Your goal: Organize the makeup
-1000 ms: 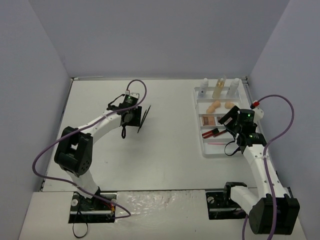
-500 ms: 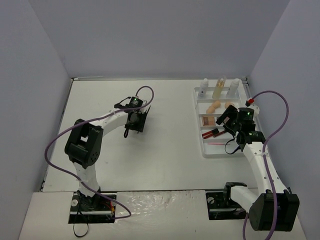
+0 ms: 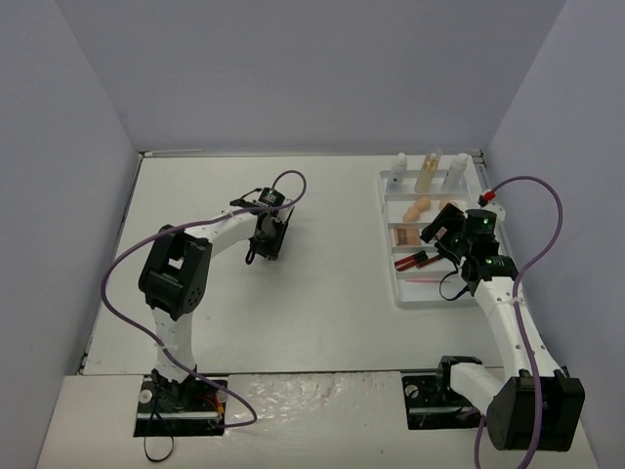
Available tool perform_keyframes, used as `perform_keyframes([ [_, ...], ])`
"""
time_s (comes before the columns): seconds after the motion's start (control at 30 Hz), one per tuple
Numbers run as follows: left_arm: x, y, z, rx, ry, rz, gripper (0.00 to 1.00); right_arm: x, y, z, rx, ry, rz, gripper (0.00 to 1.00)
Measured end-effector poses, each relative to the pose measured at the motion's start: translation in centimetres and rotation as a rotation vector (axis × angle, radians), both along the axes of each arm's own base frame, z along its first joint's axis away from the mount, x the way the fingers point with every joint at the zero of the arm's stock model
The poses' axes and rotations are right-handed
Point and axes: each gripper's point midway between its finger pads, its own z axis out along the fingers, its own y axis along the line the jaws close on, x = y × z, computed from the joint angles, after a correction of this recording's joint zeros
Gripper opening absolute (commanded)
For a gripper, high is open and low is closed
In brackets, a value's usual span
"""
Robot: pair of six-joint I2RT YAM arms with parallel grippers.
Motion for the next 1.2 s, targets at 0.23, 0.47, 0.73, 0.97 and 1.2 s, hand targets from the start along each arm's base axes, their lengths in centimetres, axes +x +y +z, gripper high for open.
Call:
perform_keyframes([
  [0.23,0.1,0.1,0.0,0.006,0.02,-0.009,0.1,0.0,0.0,0.0,0.001,0.0,0.002,0.82],
  [0.47,-0.2,1.0,-0.1,0.033,0.043,0.013,0.0,0.0,0.1,0.0,0.003,-0.001,0.004,0.82],
  [0.73,-0.9,3.0,-0.1,0.069,0.057,0.058,0.0,0.2,1.4,0.3,0.019,-0.017,0.075,0.83],
  [0.97,-1.9,3.5,3.0,0.007,-0.035,0.061,0.0,1.0,6.4,1.9,0.072,-0.084,0.264,0.83],
  [1.2,-0.4,0.2,11.4,-0.223,-0.291,-0.004,0.0,2.1,13.9,5.2,0.201,-0.202,0.47,0.81],
])
